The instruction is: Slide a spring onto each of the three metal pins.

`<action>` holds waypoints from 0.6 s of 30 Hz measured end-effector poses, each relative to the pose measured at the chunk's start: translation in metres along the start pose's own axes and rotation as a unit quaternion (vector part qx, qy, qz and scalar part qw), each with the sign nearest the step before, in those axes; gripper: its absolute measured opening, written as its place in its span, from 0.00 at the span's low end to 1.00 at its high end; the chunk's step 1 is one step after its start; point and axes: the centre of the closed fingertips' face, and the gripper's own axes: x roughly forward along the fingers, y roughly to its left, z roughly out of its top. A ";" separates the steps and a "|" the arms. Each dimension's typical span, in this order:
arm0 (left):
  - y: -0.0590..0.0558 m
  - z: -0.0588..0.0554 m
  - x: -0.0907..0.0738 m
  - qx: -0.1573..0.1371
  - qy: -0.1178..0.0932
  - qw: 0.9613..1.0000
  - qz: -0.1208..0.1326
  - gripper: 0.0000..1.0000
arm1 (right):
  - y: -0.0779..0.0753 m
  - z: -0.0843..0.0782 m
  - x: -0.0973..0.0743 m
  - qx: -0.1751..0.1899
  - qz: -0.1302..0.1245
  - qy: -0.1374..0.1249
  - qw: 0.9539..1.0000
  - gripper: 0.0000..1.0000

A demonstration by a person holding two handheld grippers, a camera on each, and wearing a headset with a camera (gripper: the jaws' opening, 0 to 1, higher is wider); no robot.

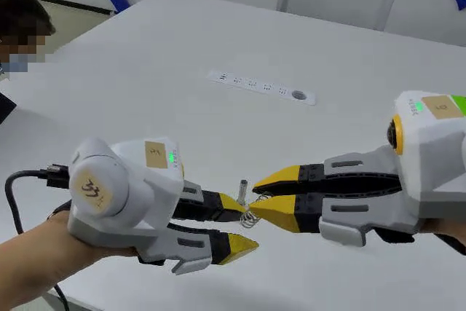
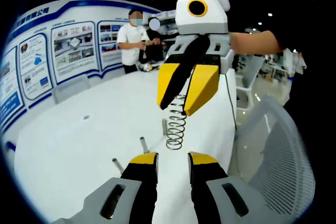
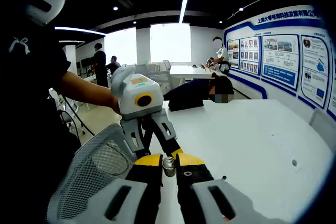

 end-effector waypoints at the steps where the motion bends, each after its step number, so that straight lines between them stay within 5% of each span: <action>1: 0.003 0.000 -0.003 -0.003 -0.003 1.000 0.005 0.26 | -0.004 0.001 -0.001 0.000 -0.007 0.000 1.000 0.10; 5: 0.014 -0.004 -0.010 -0.009 -0.002 1.000 0.020 0.32 | -0.022 0.001 -0.008 -0.003 -0.030 0.006 1.000 0.11; 11: 0.023 -0.004 -0.021 -0.021 -0.009 0.999 0.037 0.38 | -0.066 -0.003 -0.028 0.017 -0.096 0.015 0.995 0.11; 18: 0.033 -0.003 -0.028 -0.028 -0.012 0.998 0.059 0.58 | -0.089 -0.026 -0.029 0.035 -0.127 0.046 0.990 0.11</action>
